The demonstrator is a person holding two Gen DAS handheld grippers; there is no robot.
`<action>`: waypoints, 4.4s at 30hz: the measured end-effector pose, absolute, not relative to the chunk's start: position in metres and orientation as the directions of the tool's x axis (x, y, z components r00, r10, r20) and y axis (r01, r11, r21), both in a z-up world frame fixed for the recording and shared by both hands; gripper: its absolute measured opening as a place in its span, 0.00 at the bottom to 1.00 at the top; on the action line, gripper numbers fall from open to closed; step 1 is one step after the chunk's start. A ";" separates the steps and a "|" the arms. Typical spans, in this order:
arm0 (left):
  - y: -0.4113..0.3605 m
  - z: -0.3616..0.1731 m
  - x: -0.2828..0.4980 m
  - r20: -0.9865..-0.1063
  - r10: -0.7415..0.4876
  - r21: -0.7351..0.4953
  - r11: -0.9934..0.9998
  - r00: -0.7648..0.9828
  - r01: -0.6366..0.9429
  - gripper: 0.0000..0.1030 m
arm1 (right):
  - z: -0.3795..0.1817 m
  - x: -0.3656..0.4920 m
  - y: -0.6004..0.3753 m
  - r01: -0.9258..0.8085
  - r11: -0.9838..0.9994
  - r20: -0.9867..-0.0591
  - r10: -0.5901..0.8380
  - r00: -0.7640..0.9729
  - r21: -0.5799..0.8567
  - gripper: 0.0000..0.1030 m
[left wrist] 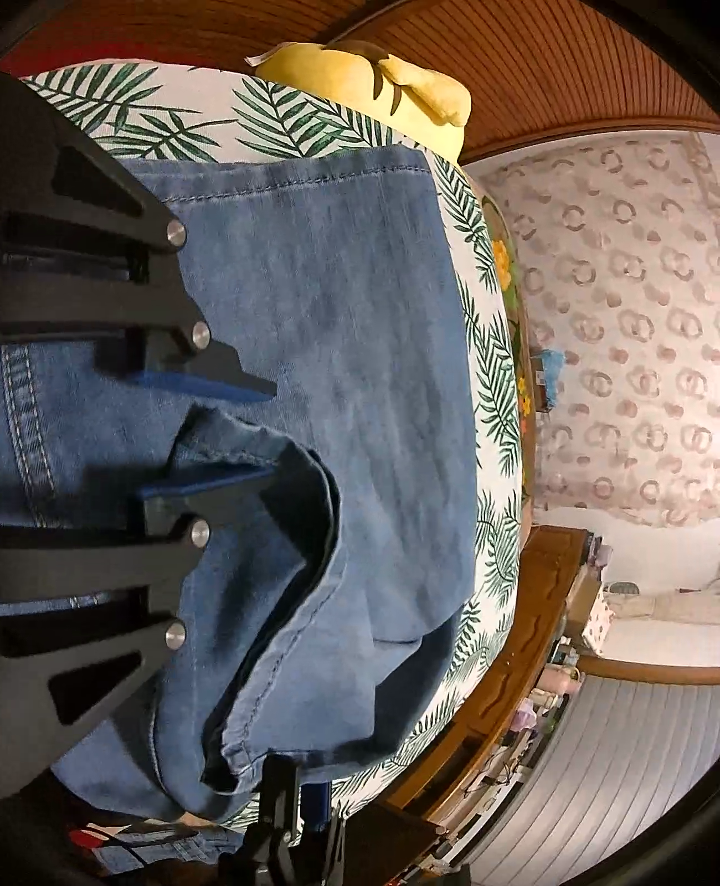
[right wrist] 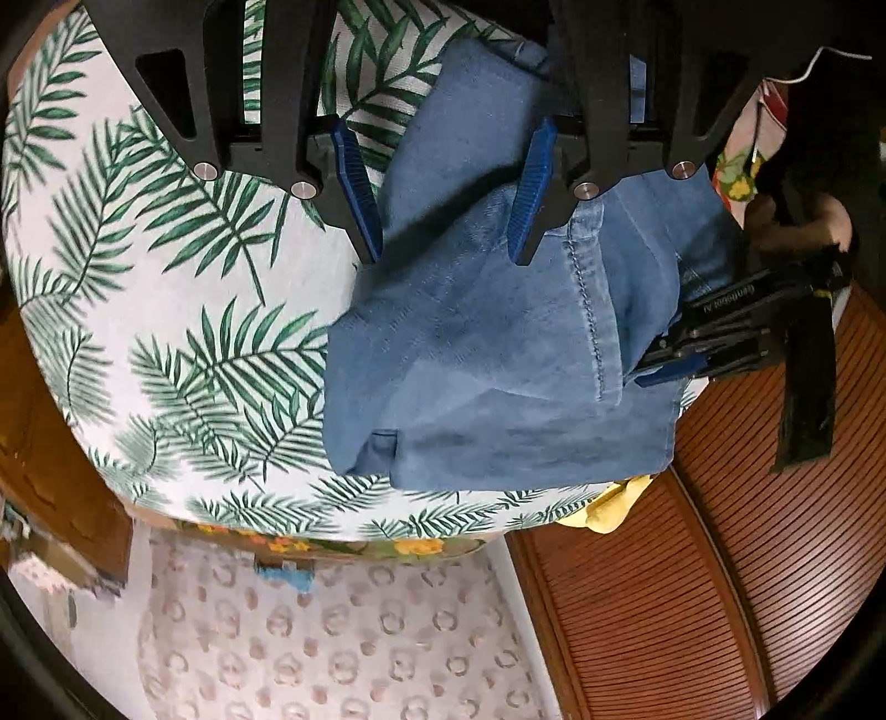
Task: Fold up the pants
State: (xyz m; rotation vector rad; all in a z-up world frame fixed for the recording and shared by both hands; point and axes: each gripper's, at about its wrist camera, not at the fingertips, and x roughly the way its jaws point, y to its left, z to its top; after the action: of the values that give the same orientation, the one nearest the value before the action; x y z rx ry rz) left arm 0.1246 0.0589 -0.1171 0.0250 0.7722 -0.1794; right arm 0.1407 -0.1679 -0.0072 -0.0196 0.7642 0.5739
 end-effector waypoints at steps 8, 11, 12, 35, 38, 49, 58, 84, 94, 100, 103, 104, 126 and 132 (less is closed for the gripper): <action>0.054 -0.099 0.105 -0.626 -0.161 -0.018 0.981 0.763 0.192 0.09 | -0.010 0.146 -0.169 -0.533 0.813 -0.623 0.547 0.559 0.236 0.33; 0.056 -0.084 0.092 -0.594 -0.168 -0.021 0.981 0.787 0.194 0.08 | -0.008 0.148 -0.166 -0.561 0.800 -0.596 0.562 0.574 0.214 0.11; 0.057 -0.077 0.086 -0.578 -0.173 -0.025 0.980 0.797 0.195 0.08 | -0.004 0.148 -0.166 -0.571 0.795 -0.585 0.566 0.581 0.203 0.08; 0.092 -0.029 -0.002 -0.458 -0.195 -0.099 0.981 0.867 0.168 0.07 | 0.087 0.198 -0.092 -0.746 0.663 -0.470 0.678 0.564 0.062 0.03; 0.098 -0.038 0.004 -0.481 -0.176 -0.095 0.984 0.859 0.149 0.07 | 0.083 0.211 -0.076 -0.759 0.647 -0.497 0.684 0.534 0.075 0.03; 0.113 -0.085 0.015 -0.592 -0.149 -0.115 0.988 0.792 0.100 0.07 | 0.051 0.256 -0.018 -0.760 0.647 -0.608 0.626 0.489 0.055 0.03; 0.114 -0.097 0.020 -0.628 -0.155 -0.128 0.987 0.762 0.095 0.07 | 0.043 0.256 -0.005 -0.762 0.646 -0.630 0.611 0.480 0.045 0.03; 0.115 -0.099 0.021 -0.640 -0.143 -0.123 0.989 0.755 0.083 0.07 | 0.037 0.223 -0.058 -0.745 0.664 -0.653 0.591 0.474 0.061 0.31; 0.118 -0.102 0.017 -0.641 -0.150 -0.143 0.987 0.753 0.074 0.07 | 0.044 0.227 -0.031 -0.800 0.598 -0.661 0.620 0.423 0.050 0.04; 0.121 -0.096 0.012 -0.624 -0.151 -0.147 0.986 0.766 0.075 0.07 | 0.070 0.221 -0.009 -0.835 0.549 -0.611 0.674 0.415 0.039 0.02; 0.124 -0.094 0.011 -0.621 -0.144 -0.142 0.987 0.770 0.070 0.08 | 0.079 0.215 0.003 -0.842 0.539 -0.598 0.676 0.431 0.002 0.02; 0.125 -0.093 0.010 -0.621 -0.142 -0.143 0.987 0.771 0.067 0.08 | 0.079 0.214 0.002 -0.843 0.538 -0.593 0.679 0.433 0.001 0.02; 0.121 -0.099 0.057 -0.654 -0.093 -0.086 0.995 0.751 0.049 0.65 | 0.018 0.232 -0.040 -0.735 0.678 -0.705 0.524 0.477 0.008 0.40; 0.141 -0.107 0.056 -0.663 -0.044 -0.086 0.996 0.747 -0.018 0.65 | 0.021 0.256 -0.017 -0.756 0.652 -0.729 0.545 0.414 0.058 0.15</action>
State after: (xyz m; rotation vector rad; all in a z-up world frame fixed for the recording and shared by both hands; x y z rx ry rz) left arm 0.0556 0.1409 -0.1071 -0.0886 0.7271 -0.0145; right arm 0.2563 -0.0167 0.0213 -0.3001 0.7919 0.8325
